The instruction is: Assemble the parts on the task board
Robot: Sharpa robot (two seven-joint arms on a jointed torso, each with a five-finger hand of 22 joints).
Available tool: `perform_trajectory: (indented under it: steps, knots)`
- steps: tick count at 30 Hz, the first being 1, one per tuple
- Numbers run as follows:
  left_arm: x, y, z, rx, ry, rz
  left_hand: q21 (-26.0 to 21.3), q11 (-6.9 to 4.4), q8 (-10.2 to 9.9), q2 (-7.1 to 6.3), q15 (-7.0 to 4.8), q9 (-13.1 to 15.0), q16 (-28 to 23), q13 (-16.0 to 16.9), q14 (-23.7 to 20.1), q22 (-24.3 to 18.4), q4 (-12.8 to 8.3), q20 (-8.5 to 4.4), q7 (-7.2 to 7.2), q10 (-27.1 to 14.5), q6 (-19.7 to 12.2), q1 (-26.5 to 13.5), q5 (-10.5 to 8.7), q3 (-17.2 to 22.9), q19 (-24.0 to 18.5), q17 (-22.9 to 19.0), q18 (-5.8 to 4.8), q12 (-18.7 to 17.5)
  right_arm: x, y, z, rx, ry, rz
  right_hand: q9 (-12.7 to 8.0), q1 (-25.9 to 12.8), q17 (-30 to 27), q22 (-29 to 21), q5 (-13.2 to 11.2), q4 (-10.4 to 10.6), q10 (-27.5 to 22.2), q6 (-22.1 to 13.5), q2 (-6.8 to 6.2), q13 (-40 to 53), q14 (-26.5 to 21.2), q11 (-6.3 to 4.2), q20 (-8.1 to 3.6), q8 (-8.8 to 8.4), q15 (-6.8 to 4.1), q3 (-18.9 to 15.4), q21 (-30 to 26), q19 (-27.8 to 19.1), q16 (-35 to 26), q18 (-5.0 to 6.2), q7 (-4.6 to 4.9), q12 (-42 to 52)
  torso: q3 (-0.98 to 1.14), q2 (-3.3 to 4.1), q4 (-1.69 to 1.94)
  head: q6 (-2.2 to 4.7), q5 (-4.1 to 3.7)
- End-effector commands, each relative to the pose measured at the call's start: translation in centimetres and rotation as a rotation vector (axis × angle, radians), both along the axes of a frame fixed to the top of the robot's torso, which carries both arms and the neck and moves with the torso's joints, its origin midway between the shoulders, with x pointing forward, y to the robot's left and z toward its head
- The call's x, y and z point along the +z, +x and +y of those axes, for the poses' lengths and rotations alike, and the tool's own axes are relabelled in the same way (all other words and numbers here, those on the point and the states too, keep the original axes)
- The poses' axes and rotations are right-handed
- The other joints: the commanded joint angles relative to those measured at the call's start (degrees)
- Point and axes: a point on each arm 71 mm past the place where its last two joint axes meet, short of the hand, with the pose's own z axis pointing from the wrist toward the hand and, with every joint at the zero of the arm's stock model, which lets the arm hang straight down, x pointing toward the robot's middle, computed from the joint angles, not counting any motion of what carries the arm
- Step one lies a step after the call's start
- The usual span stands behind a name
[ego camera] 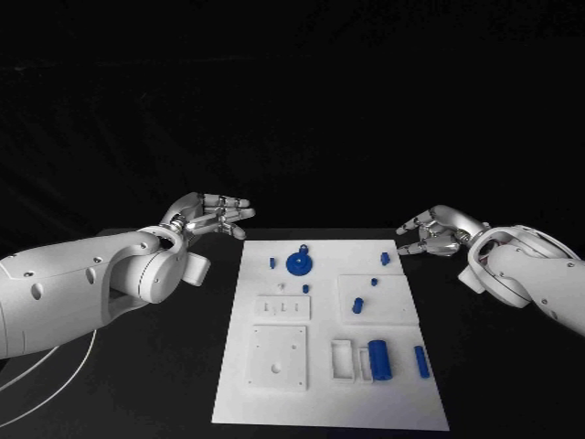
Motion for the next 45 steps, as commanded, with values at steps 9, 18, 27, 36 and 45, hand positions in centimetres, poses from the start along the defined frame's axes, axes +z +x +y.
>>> perform_trajectory:
  steps: [9,18,27,36,45]
  knots:
    - [0.1,0.0,-0.3,-0.030,-0.004,-0.017,0.8,0.01,0.2,-0.57,-0.16,0.0,0.8,0.1,-0.3,0.4,0.0,-0.18,-0.14,-1.5,-0.5,0.7,-0.07,0.5,-0.4,0.1,-0.18,0.0,-2.4,-0.2,0.4,0.054,0.003,0.073,-0.1,0.2,0.0,6.9,0.9,-2.2,-0.4,-0.2,0.30,-0.1,-0.1,0.01,0.17,-0.20,0.35,1.4,-0.1,3.5,-0.3,0.37,-0.23,-0.1,-0.12,-0.04,0.01,-0.88,0.02]
    - [0.1,0.0,-0.3,-0.033,-0.001,-0.017,1.0,0.01,0.2,-0.73,-0.19,0.0,1.1,0.1,-0.5,0.6,0.1,-0.23,-0.16,-1.8,-0.7,0.8,-0.06,0.7,-0.6,0.0,-0.23,0.0,-3.5,-0.4,0.5,0.061,-0.002,0.094,-0.1,-0.1,0.0,6.9,1.4,-2.8,-0.4,0.2,0.49,0.0,-0.1,-0.04,0.16,-0.18,0.30,2.0,-0.1,3.5,-0.3,0.34,-0.28,0.0,-0.12,-0.09,-0.02,-1.10,0.12]
    - [0.1,0.0,-0.4,-0.038,0.000,-0.015,1.2,-0.02,0.2,-0.65,-0.23,0.0,1.2,0.1,-0.5,0.7,0.1,-0.26,-0.16,-1.8,-0.6,0.9,-0.15,0.7,-0.7,-0.1,-0.27,0.0,-3.7,-0.3,0.9,0.058,0.008,0.077,-0.1,-0.9,0.4,6.9,-0.2,-1.6,0.0,1.0,1.02,0.4,0.0,-0.03,0.17,-0.20,0.33,0.6,0.1,3.5,0.0,0.33,-0.38,0.5,-0.24,-0.13,0.10,-1.35,-0.18]
    - [0.1,0.0,-0.4,-0.040,0.000,-0.013,1.2,-0.02,0.2,-0.65,-0.23,0.0,1.2,0.1,-0.5,0.7,0.1,-0.26,-0.16,-1.8,-0.6,0.9,-0.15,0.7,-0.7,-0.1,-0.27,0.0,-3.9,-0.1,1.6,0.048,0.020,0.058,-0.1,-1.2,0.9,7.0,-1.4,-0.7,0.3,1.1,1.52,0.7,0.0,-0.02,0.20,-0.19,0.37,0.5,0.3,3.6,0.6,0.36,-0.39,0.9,-0.24,-0.11,0.12,-1.36,0.06]
    - [0.0,0.0,-0.4,-0.042,0.000,-0.012,1.4,0.00,0.3,-0.53,-0.23,0.1,1.4,0.1,-0.6,0.9,0.1,-0.29,-0.19,-1.8,-0.2,0.9,-0.22,0.6,-0.8,-0.1,-0.27,0.0,-4.2,0.1,2.2,0.047,0.022,0.057,-0.1,-0.8,1.1,7.0,-3.9,-0.8,0.4,1.8,2.02,0.9,0.0,-0.08,0.22,-0.20,0.36,2.3,0.4,3.6,0.6,0.38,-0.47,1.1,-0.19,-0.16,0.11,-1.67,0.21]
